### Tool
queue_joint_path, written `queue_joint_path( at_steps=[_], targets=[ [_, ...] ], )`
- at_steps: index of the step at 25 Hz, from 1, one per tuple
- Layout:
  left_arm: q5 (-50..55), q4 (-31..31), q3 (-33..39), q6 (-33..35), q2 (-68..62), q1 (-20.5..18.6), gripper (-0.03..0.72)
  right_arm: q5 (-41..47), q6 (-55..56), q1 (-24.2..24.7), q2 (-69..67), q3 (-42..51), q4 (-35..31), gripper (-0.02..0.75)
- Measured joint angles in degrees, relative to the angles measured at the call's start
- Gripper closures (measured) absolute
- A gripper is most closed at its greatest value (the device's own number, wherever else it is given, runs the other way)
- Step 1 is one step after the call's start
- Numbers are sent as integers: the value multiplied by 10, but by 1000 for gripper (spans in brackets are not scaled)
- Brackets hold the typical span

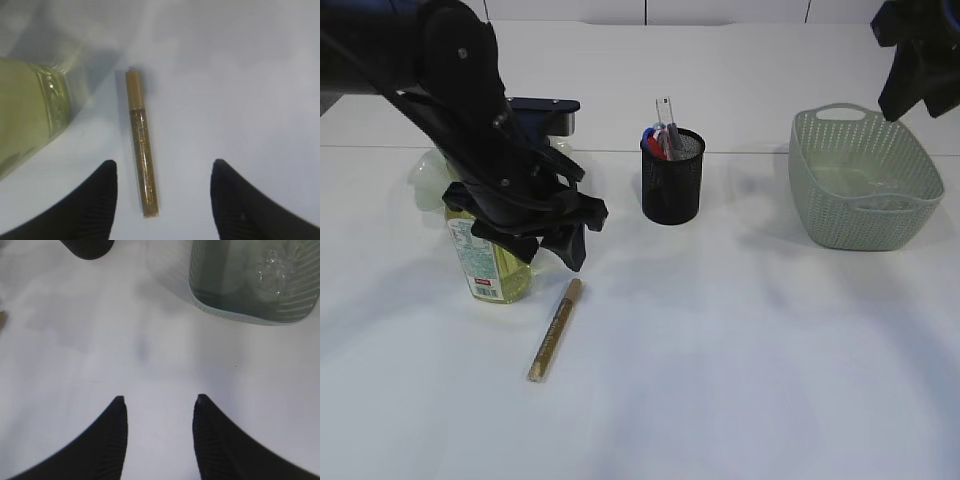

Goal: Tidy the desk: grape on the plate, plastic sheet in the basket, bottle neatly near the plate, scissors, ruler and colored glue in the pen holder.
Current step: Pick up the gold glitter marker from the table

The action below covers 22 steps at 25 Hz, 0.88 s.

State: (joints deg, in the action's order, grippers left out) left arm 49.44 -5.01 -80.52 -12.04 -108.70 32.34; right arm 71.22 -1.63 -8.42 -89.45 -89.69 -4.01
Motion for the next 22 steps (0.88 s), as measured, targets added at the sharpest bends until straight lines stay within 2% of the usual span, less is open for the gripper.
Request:
queue_joint_path(
  at_steps=[22],
  targets=[
    [-21, 2, -23, -52, -113, 0, 253, 0, 1, 0, 0, 0, 0, 386]
  ],
)
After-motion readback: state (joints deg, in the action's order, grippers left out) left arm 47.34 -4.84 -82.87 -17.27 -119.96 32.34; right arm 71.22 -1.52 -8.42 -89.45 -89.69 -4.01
